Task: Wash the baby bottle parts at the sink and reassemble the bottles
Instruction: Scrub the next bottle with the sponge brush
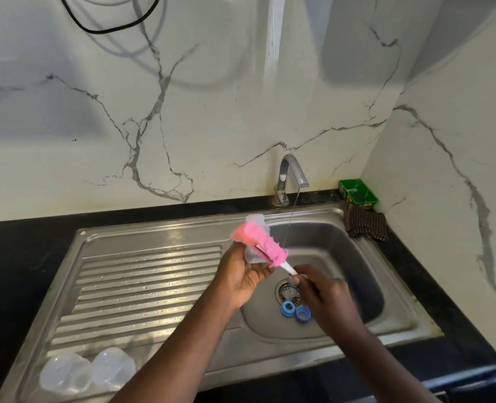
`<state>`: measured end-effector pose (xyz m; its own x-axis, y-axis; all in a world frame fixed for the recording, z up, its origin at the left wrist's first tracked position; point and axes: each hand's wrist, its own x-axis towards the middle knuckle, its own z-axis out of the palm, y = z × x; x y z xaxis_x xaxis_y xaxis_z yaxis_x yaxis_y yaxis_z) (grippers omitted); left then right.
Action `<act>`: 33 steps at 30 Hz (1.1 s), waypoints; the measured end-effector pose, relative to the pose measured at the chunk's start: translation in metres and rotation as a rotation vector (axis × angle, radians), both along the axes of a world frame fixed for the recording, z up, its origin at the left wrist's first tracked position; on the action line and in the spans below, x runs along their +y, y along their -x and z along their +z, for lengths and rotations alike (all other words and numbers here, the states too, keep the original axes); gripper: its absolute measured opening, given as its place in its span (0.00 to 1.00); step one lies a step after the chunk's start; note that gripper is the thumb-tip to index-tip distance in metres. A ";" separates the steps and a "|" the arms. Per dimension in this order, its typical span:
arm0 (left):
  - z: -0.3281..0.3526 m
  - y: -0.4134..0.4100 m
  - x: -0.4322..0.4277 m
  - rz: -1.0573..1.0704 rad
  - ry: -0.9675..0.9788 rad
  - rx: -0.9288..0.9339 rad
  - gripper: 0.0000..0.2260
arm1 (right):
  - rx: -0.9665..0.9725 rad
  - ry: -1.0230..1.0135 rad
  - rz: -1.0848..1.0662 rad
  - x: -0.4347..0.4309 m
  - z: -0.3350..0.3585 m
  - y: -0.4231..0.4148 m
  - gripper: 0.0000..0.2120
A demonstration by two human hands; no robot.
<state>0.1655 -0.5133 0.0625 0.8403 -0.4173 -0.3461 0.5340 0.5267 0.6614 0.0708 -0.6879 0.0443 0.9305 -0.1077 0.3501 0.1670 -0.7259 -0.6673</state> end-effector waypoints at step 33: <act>-0.011 -0.001 -0.014 -0.018 0.030 0.054 0.24 | 0.022 -0.078 -0.104 -0.018 -0.009 0.002 0.06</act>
<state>0.1663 -0.5273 0.0511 0.8132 -0.4428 -0.3775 0.5777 0.5358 0.6159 0.0687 -0.7058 0.0352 0.9204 -0.2295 0.3165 0.0785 -0.6845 -0.7247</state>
